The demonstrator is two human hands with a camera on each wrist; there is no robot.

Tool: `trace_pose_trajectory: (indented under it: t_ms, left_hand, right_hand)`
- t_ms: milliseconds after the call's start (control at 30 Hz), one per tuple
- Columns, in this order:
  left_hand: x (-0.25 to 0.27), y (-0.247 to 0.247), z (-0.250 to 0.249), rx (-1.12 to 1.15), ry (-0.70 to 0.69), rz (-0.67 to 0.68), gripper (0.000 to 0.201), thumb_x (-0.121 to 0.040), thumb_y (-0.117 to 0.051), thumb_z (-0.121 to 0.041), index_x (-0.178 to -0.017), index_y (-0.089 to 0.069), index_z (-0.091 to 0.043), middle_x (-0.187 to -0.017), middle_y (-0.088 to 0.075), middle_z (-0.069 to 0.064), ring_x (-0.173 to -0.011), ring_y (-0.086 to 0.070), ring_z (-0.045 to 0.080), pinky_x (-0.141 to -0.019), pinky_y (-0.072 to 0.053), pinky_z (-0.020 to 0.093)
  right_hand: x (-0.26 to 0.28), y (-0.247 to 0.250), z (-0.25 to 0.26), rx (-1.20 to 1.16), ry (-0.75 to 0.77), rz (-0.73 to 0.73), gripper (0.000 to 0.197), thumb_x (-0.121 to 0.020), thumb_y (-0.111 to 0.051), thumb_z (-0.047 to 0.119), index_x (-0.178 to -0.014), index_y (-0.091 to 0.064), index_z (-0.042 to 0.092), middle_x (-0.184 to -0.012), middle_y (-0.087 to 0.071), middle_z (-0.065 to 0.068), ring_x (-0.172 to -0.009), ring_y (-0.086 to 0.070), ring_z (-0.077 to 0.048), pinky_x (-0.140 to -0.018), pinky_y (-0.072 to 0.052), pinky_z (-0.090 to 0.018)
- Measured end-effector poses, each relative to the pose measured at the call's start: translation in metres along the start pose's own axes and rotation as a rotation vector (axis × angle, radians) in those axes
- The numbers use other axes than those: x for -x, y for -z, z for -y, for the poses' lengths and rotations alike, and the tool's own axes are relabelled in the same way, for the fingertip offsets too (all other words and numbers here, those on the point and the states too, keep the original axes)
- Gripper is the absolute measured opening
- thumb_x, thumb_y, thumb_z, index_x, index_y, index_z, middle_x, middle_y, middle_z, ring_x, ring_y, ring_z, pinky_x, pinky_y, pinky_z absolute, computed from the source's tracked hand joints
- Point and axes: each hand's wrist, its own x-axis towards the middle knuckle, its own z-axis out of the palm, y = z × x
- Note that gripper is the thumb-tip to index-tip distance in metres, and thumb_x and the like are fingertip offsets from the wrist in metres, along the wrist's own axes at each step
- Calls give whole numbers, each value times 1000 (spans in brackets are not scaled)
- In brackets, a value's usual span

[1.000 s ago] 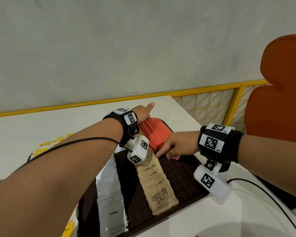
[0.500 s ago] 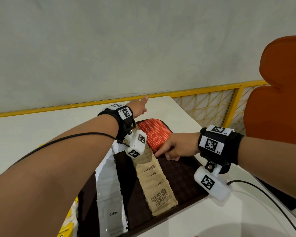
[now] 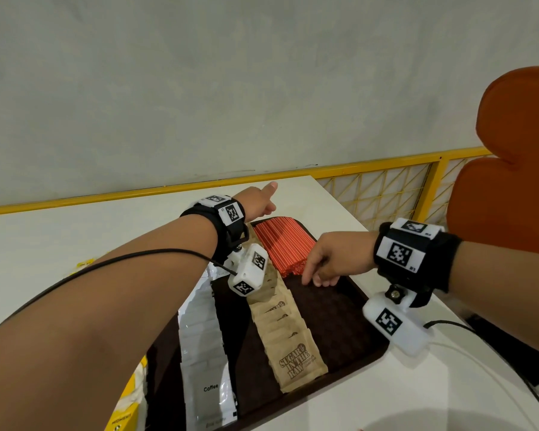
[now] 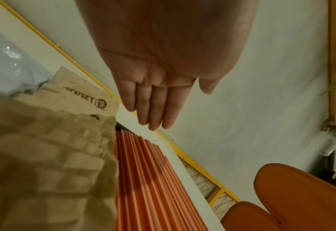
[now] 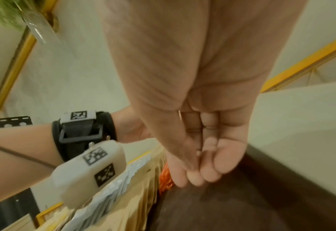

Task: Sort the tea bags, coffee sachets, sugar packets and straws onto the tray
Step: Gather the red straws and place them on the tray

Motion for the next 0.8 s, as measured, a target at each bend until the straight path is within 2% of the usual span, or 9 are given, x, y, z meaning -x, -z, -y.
trace_pose_trajectory:
  t_ms: [100,200,300,333,367,500,600,733,800]
  left_hand:
    - [3,7,-5,-23,-4,-60,67,-102,-14,-47,-118,-64,-5,-126,-62,10,-116,-56,24,-104,-35,33]
    - [3,26,-2,-245,58,-148,48,-104,-28,-32,-112,-63,0,-117,-62,16,-108,-57,31,-86,-40,31]
    - [-5,39,14,-454,165,-127,35,-99,-39,-15,-65,-46,-8,-81,-52,11,-71,-48,24,-61,-34,28]
    - [-7,40,19,-515,189,-97,37,-98,-41,-13,-61,-39,-10,-73,-45,7,-66,-42,20,-55,-31,26]
    - [-7,40,24,-558,190,-78,35,-97,-43,-12,-62,-40,-12,-72,-44,4,-68,-42,19,-55,-32,24]
    - [-5,33,32,-588,156,-46,7,-95,-50,-16,-91,-55,-15,-97,-54,4,-89,-49,19,-78,-41,25]
    - [-7,29,29,-657,163,12,12,-97,-48,-18,-93,-59,-13,-98,-53,3,-90,-49,19,-78,-39,26]
    - [-11,27,28,-678,154,14,31,-98,-45,-16,-119,-64,-3,-100,-52,2,-94,-49,17,-82,-39,26]
    - [-12,24,30,-685,142,8,29,-97,-46,-15,-116,-65,-4,-100,-52,3,-93,-48,17,-82,-39,26]
  right_hand:
    - [8,12,-6,57,-20,-45,20,-90,-57,0,-99,-73,8,-79,-67,4,-69,-61,-1,-70,-52,-16]
    - [11,13,-11,100,-29,-66,23,-89,-55,-1,-101,-73,8,-88,-70,0,-74,-62,-3,-81,-52,-21]
    - [11,10,-14,137,-11,-96,23,-91,-56,2,-105,-72,10,-97,-73,-1,-76,-61,4,-74,-45,-4]
    - [10,10,-14,147,-7,-101,23,-91,-57,3,-106,-72,11,-98,-73,0,-74,-60,11,-72,-41,0]
    - [9,9,-14,158,-6,-104,23,-92,-57,4,-106,-73,12,-99,-73,0,-71,-57,16,-71,-38,3]
    - [2,9,-14,181,-1,-112,24,-92,-56,3,-108,-72,11,-102,-73,-2,-68,-53,23,-69,-35,4]
    - [0,10,-14,187,9,-117,24,-92,-57,3,-108,-72,10,-102,-73,-2,-68,-54,23,-70,-36,4]
    - [1,12,-15,191,-10,-120,23,-92,-57,3,-108,-72,11,-101,-73,-2,-67,-54,23,-69,-35,5]
    - [1,12,-15,195,-13,-117,24,-92,-57,3,-108,-72,11,-102,-73,-2,-67,-54,23,-70,-35,6]
